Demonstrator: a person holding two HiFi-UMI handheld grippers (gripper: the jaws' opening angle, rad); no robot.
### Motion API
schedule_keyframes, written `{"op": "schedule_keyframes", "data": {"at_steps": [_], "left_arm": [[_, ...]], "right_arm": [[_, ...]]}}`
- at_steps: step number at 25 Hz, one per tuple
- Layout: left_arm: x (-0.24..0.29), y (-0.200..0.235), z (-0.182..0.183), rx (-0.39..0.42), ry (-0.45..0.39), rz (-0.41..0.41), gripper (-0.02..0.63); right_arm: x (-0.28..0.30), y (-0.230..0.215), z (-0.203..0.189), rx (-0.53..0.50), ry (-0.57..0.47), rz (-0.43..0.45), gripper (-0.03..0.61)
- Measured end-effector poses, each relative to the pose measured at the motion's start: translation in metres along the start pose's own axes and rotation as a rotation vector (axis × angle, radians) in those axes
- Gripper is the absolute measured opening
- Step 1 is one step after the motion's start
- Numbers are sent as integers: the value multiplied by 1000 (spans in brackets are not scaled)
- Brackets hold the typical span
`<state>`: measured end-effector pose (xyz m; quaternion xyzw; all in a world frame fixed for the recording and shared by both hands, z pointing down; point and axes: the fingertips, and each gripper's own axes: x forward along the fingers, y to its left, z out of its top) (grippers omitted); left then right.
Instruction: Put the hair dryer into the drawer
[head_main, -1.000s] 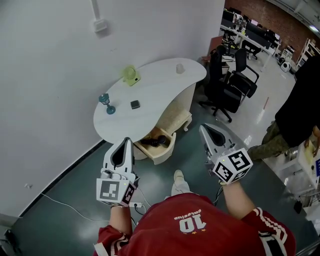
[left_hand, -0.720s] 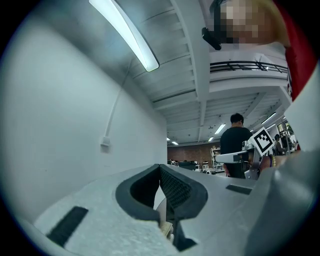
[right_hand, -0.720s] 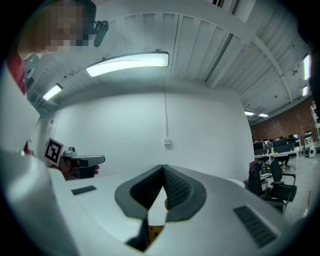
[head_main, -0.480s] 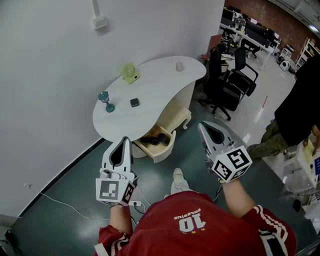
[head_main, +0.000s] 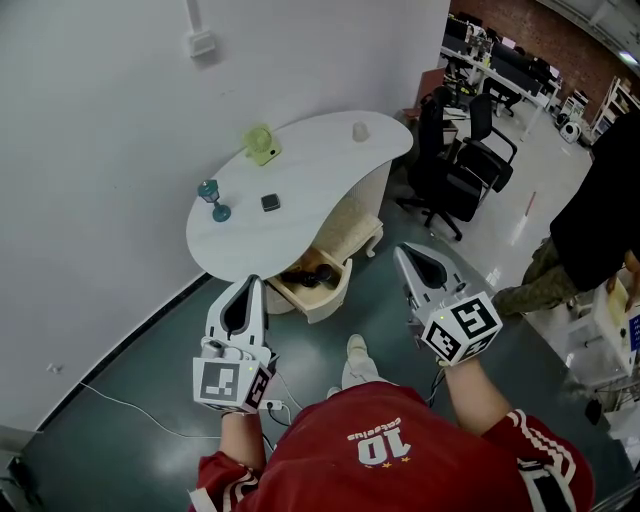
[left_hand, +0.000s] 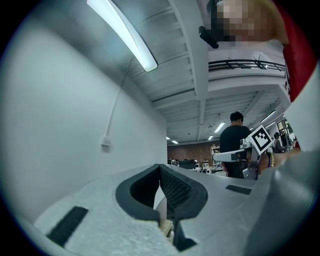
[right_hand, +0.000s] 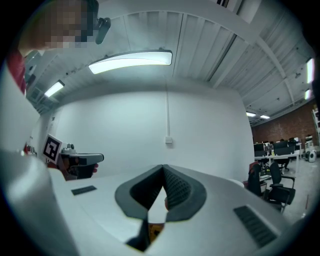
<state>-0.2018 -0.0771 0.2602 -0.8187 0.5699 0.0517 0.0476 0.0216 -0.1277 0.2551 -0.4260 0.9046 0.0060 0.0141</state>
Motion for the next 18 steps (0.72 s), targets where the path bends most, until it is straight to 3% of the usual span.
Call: {"op": "schedule_keyframes", "data": {"at_steps": [18], "left_arm": [[8, -17, 1, 13, 10, -26, -14]], "right_arm": [[-13, -6, -2, -8, 5, -7, 5]]}}
